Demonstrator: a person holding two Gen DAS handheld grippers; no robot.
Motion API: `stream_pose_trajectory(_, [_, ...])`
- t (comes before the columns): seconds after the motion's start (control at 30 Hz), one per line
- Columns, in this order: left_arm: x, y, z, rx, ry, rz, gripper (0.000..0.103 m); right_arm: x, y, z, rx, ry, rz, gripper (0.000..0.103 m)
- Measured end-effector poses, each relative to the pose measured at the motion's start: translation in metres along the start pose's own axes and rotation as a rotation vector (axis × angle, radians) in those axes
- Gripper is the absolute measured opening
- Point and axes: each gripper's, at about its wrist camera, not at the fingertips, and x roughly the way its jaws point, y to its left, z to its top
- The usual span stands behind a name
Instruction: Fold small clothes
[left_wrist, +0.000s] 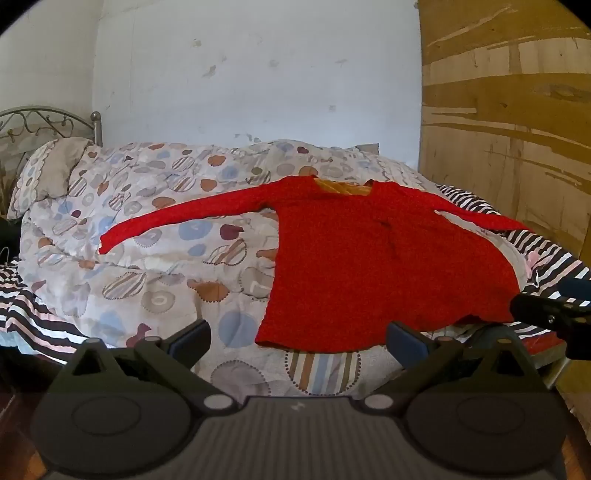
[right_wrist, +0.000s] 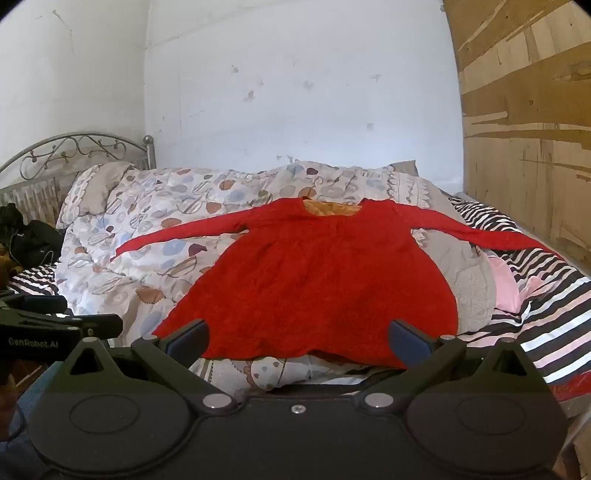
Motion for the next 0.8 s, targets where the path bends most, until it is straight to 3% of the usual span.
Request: stream_pose_trajectory(0.8, [-0.0031,0.0030,-0.0035,-0.004,-0.001,0.000,0.103,0.0018,-0.0010,-0.0030,-0.011,0.018,-0.014,0.103])
